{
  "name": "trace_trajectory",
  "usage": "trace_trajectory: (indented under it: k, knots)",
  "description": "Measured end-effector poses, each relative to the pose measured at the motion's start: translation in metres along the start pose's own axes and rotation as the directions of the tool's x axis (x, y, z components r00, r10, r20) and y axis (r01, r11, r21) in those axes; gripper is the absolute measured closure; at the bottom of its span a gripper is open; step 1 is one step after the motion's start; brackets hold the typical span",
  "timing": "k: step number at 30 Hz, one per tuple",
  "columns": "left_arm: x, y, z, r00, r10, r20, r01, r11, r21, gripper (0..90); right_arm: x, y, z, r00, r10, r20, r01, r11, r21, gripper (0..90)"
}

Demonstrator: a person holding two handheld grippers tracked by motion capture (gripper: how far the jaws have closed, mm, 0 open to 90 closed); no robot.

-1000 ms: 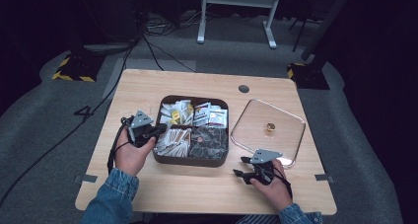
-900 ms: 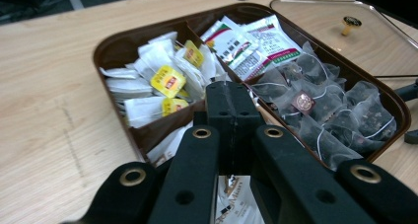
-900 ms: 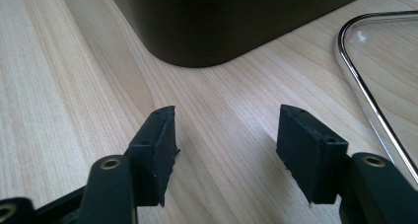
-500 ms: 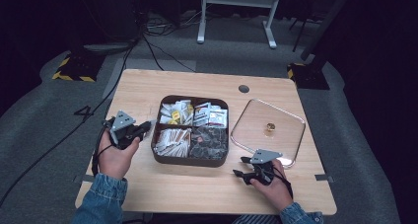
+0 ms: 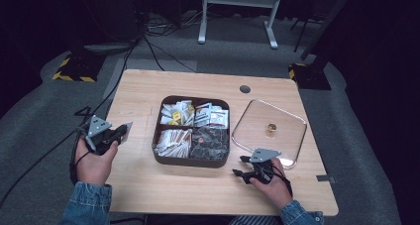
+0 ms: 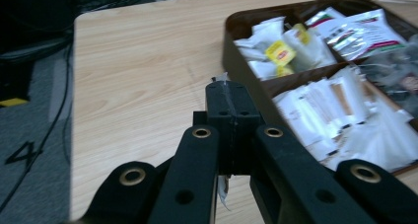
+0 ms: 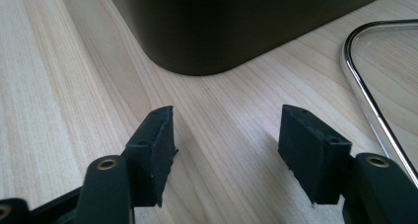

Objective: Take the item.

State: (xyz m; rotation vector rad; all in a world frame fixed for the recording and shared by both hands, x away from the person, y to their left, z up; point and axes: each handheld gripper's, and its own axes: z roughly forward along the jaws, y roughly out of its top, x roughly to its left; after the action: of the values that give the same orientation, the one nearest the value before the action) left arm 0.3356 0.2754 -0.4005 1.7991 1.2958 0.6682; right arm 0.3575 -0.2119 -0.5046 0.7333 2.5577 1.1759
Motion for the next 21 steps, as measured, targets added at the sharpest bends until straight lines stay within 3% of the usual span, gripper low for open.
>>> trace_trajectory:
  k: [4, 13, 21]
  knots:
    - [0.015, -0.008, 0.004, 0.9986, -0.022, -0.047, 0.023, 0.9995, 0.02, 90.0, 0.0, 0.0, 0.0, 1.0, 0.0, 0.0, 0.0, 1.0, 0.001, 39.0]
    - [0.029, -0.021, 0.019, 0.9947, -0.047, -0.091, 0.052, 0.9968, 0.06, 90.0, 0.0, 0.0, 0.0, 1.0, -0.001, 0.0, 0.001, 1.0, 0.001, 39.0]
    - [0.035, -0.032, 0.033, 0.9935, -0.056, -0.099, 0.067, 0.9912, 0.114, 90.0, 0.0, 0.0, 0.0, 1.0, 0.0, 0.0, 0.0, 1.0, 0.0, 39.0]
